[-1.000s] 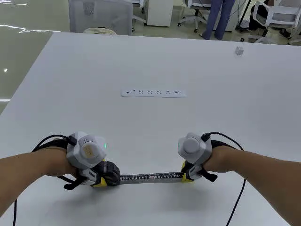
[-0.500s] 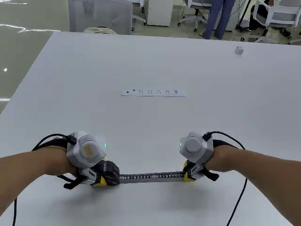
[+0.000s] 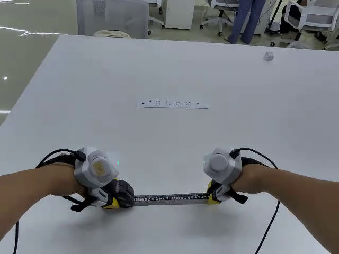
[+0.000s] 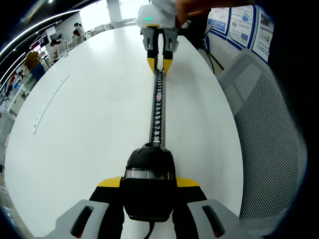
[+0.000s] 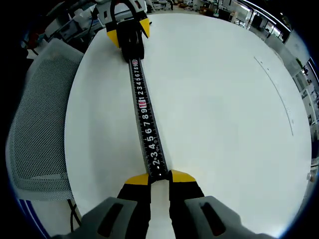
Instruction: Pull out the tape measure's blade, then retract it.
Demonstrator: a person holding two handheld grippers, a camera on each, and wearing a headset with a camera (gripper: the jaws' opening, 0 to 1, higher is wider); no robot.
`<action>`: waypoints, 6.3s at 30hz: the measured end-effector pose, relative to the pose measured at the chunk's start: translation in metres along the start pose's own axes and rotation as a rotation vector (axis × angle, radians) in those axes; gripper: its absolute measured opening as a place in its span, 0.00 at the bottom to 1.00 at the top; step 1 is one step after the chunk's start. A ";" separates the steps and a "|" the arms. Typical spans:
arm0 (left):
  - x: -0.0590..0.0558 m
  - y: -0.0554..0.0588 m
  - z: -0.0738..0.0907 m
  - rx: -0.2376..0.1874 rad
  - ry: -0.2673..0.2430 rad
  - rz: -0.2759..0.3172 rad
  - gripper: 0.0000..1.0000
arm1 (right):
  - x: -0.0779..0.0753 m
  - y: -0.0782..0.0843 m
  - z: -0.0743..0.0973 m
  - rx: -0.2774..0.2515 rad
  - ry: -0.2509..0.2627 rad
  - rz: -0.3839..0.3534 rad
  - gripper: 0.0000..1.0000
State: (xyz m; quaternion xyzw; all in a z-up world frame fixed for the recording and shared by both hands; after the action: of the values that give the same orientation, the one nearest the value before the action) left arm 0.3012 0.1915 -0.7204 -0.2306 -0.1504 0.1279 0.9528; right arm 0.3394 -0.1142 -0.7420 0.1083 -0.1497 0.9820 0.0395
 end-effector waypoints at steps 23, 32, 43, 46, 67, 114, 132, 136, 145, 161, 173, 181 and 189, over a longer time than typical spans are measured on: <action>0.000 0.001 0.000 0.001 -0.003 -0.001 0.34 | 0.000 0.008 0.003 0.007 0.000 -0.015 0.12; 0.000 0.000 -0.001 0.001 -0.003 -0.001 0.34 | 0.000 0.013 0.005 0.008 0.004 -0.021 0.12; -0.001 0.000 0.000 0.001 -0.003 -0.001 0.34 | 0.000 0.016 0.006 0.005 0.003 -0.024 0.12; -0.001 0.000 0.000 0.001 -0.003 -0.002 0.34 | -0.001 0.017 0.006 0.002 0.003 -0.025 0.12; -0.002 0.001 0.000 -0.013 -0.008 -0.007 0.34 | 0.002 0.024 0.006 -0.065 0.015 -0.031 0.15; 0.001 0.036 0.044 -0.183 -0.078 0.466 0.86 | 0.035 0.041 0.026 -0.315 0.200 -0.216 0.78; -0.016 0.065 0.081 -0.316 -0.229 0.654 0.96 | 0.073 0.077 0.044 -0.544 0.355 -0.440 1.00; -0.028 0.076 0.086 -0.310 -0.236 0.684 0.99 | 0.085 0.085 0.044 -0.578 0.390 -0.464 1.00; -0.049 0.097 0.103 -0.348 -0.301 0.762 1.00 | 0.111 0.096 0.046 -0.630 0.427 -0.513 1.00; -0.077 0.127 0.139 -0.388 -0.441 0.830 1.00 | 0.156 0.112 0.056 -0.636 0.492 -0.498 1.00; -0.104 0.140 0.151 -0.391 -0.464 0.865 1.00 | 0.189 0.117 0.051 -0.645 0.499 -0.537 1.00; -0.108 0.139 0.151 -0.387 -0.477 0.851 1.00 | 0.189 0.120 0.055 -0.660 0.507 -0.544 1.00; -0.101 0.134 0.151 -0.386 -0.480 0.851 1.00 | 0.190 0.122 0.052 -0.654 0.510 -0.542 1.00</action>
State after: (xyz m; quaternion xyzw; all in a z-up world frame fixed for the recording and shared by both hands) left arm 0.1328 0.3355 -0.6793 -0.4068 -0.2784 0.5228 0.6955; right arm 0.1517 -0.2381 -0.6856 -0.1185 -0.4021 0.8331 0.3608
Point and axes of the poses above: the centre of the closed fingertips' face, and the gripper's own axes: z roughly backward along the fingers, x roughly to its left, y roughly out of its underside, the point moved 10 cm from there along z, roughly backward along the fingers, and after that the axes turned 11 degrees about -y, right-handed, at the moved point
